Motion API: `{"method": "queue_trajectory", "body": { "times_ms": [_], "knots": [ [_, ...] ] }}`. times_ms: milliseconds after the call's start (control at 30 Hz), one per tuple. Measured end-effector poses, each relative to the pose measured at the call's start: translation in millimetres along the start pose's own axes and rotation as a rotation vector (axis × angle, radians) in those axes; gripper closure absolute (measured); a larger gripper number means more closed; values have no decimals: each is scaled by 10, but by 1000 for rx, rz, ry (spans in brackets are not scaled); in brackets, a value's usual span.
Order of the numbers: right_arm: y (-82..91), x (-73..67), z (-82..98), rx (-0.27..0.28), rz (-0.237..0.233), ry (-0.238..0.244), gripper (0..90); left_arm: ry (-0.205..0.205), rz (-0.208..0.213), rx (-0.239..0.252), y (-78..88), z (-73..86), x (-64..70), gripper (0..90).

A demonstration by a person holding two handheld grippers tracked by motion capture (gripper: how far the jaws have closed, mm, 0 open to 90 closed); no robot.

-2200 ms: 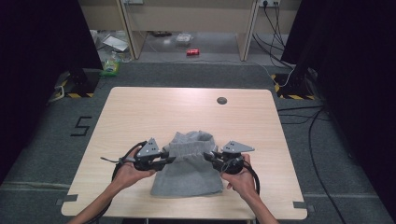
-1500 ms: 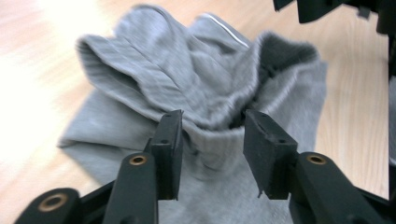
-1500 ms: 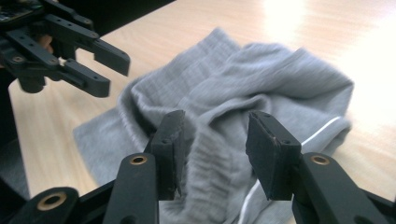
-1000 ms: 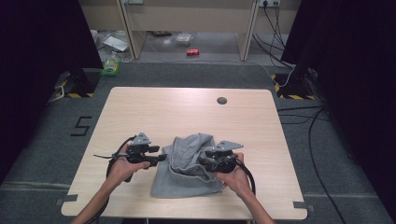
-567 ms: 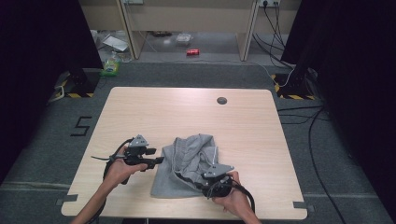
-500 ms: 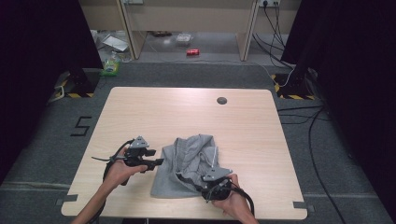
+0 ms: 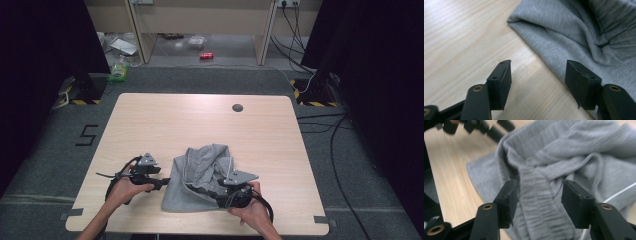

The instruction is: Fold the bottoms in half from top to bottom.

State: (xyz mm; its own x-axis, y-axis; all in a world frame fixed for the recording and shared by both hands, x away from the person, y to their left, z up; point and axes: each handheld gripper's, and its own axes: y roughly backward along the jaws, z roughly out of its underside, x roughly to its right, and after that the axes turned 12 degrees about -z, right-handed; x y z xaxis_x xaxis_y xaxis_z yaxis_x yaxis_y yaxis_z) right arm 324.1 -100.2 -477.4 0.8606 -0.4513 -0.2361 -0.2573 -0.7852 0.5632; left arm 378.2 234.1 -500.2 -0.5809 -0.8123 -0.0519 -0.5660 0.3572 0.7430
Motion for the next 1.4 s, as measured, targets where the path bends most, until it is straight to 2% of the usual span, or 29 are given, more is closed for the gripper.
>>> {"method": "queue_trajectory", "body": {
  "times_ms": [167, 300, 367, 600, 867, 1033, 1267, 1300, 1400],
  "knots": [
    [48, 115, -150, 36, 20, -8, 425, -27, -6, -29, -36, 26, 45, 331],
    [30, 241, -297, 46, 19, -15, 403, -62, -30, -33, -43, 18, 90, 318],
    [1, 304, -388, 51, 25, -10, 396, -66, -39, -31, -44, 23, 105, 314],
    [-189, 489, -718, 30, 7, 1, 363, -63, -45, -21, -48, 35, 111, 304],
    [-494, 676, -979, -10, -6, 11, 351, -68, -42, -14, -51, 44, 101, 294],
    [-642, 796, -1044, -36, -13, 8, 352, -67, -41, -12, -51, 46, 100, 294],
    [-758, 948, -1051, -86, 14, -5, 347, -68, -41, -12, -51, 45, 100, 294],
    [-796, 1007, -1028, -106, 4, -14, 337, -68, -41, -12, -51, 46, 100, 294],
    [-840, 1036, -988, -137, -18, -18, 336, -68, -41, -11, -51, 47, 99, 294]
  ]
}}
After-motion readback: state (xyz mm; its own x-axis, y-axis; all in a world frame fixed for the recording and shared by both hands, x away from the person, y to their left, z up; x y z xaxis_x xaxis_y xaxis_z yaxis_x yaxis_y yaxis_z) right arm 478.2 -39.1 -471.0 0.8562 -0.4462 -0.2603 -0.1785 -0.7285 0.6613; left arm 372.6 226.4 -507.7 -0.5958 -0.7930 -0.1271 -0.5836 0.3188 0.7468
